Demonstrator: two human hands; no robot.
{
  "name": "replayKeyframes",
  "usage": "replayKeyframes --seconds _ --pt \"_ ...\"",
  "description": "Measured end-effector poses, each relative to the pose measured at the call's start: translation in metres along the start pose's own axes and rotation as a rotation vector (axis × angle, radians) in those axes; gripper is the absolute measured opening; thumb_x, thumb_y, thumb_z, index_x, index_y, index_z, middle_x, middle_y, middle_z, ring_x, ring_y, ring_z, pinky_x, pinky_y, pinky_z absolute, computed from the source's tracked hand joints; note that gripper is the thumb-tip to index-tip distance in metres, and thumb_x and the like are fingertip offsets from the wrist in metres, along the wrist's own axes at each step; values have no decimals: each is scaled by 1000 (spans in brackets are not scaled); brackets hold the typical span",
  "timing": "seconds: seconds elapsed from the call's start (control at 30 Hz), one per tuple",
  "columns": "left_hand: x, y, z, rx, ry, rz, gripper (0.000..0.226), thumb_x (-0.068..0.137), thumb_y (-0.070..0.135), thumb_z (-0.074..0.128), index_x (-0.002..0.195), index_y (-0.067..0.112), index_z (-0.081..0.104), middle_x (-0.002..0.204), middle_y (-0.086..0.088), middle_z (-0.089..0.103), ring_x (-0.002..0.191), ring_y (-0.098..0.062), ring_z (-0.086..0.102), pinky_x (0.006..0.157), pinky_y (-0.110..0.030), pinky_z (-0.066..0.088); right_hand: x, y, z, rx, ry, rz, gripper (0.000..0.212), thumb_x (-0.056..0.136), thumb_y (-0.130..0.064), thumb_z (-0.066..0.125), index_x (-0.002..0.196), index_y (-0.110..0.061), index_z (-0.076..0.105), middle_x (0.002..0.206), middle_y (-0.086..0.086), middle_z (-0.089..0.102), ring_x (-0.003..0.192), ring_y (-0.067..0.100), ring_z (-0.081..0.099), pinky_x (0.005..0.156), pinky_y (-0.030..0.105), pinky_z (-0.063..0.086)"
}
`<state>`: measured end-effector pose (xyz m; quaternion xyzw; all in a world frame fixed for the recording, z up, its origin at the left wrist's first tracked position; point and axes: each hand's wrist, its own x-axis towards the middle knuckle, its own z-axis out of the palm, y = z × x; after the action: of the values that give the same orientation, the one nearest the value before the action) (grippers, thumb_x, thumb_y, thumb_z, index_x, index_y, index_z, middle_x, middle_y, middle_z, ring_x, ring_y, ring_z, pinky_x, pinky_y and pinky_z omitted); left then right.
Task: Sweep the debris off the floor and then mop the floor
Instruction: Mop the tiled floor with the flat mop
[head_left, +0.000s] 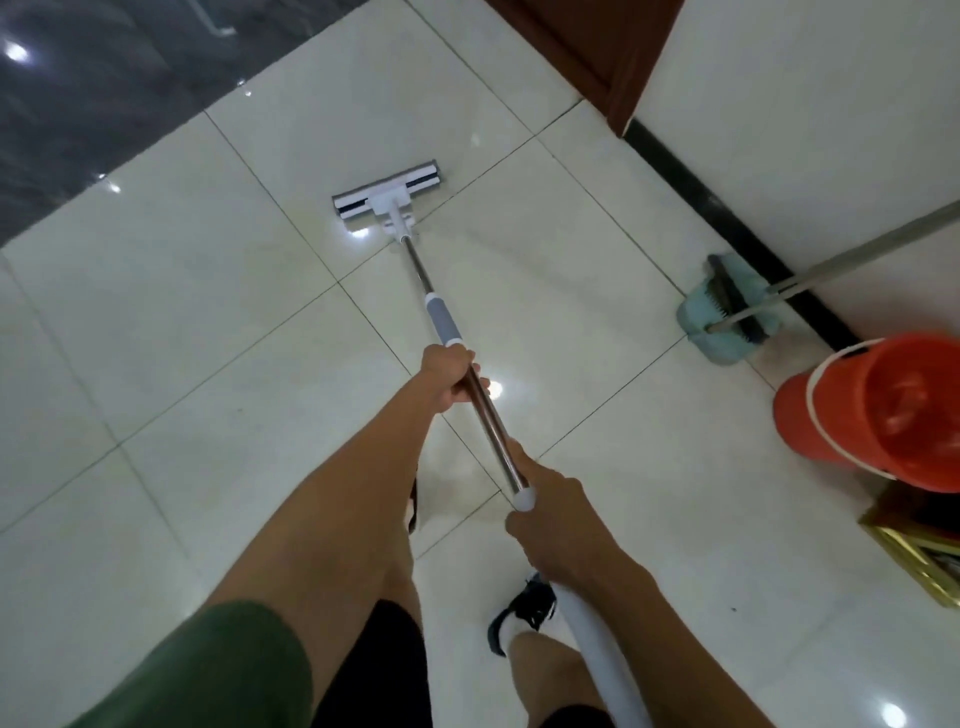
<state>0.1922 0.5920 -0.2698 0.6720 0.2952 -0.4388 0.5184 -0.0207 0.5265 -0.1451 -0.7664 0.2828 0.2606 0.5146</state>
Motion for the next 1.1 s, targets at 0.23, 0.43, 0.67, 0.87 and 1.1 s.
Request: replayKeyframes --seconds 0.23,0.43,0.67,0.87,1.1 --pt "-50 -78 9 -82 53 -94 16 100 6 52 115 0 52 77 -13 57 53 -29 61 53 -42 59 -68 47 -2 -142 -161 52 79 84 -10 46 150 -49 27 79 2 54 54 8 44 51 14 40" --pt "-38 -63 19 -177 56 -98 17 99 5 54 115 -1 53 80 -14 58 55 -31 63 54 -43 59 -44 46 -23 -208 -191 108 74 88 -17 45 153 -45 26 67 -6 48 52 9 47 49 15 42" --pt "29 16 7 -241 58 -107 20 99 9 58 118 2 53 87 -15 63 65 -33 68 66 -54 62 49 -11 -58 -309 -232 132 88 91 -8 49 154 -53 7 68 -1 48 54 10 43 53 16 42" --pt "125 129 -78 -252 98 -82 24 99 9 58 122 3 55 87 -14 64 62 -31 69 64 -50 62 176 -118 -30 -270 -225 76 86 94 -11 55 153 -55 10 75 -4 51 59 7 48 56 11 44" --pt "211 283 -182 -246 176 -20 25 100 13 58 121 -1 55 85 -13 64 58 -28 68 53 -40 60 328 -261 1 -291 -194 24 84 95 -9 56 155 -51 15 77 -8 49 59 8 51 57 15 42"
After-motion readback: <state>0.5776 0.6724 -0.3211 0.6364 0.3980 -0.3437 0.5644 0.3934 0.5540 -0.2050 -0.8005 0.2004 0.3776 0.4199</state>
